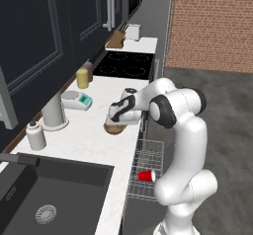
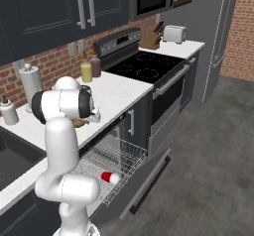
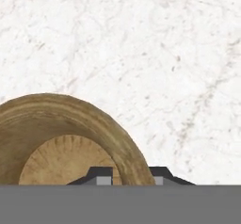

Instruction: Pick up the cup and bowl from the counter, place them in the dishwasher, and close the dishwasher door.

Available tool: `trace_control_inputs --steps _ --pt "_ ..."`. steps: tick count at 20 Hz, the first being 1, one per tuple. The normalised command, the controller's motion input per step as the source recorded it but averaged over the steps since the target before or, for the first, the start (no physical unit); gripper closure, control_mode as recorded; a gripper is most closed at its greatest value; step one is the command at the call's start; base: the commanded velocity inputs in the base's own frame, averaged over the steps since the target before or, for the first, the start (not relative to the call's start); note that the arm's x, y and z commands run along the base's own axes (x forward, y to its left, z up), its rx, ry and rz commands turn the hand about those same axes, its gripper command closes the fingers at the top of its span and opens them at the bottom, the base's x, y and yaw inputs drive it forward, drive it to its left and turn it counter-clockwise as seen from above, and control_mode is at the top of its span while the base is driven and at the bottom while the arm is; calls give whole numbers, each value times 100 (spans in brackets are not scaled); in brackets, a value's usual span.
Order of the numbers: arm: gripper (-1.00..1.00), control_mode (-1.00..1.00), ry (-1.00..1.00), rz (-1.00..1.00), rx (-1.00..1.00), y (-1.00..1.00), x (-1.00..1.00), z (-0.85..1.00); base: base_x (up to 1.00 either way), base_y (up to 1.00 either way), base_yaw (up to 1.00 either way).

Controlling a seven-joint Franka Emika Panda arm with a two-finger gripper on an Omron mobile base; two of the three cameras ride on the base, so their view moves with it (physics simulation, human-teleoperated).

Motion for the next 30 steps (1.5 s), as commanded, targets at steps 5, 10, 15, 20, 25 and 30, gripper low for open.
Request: trace_control_inputs --steps 5,10,15,20,25,30 --pt "100 -100 0 0 4 0 0 -1 0 0 0" --pt "100 -100 -2 -11 0 -33 -40 1 0 0 0" --pt "100 -100 0 -18 1 -75 -75 13 0 0 0" --pt "100 -100 0 -16 4 -92 -69 15 0 0 0" --pt "100 -100 1 -13 4 -100 -47 4 0 0 0" --pt "100 -100 0 -12 0 -95 -5 -8 0 0 0"
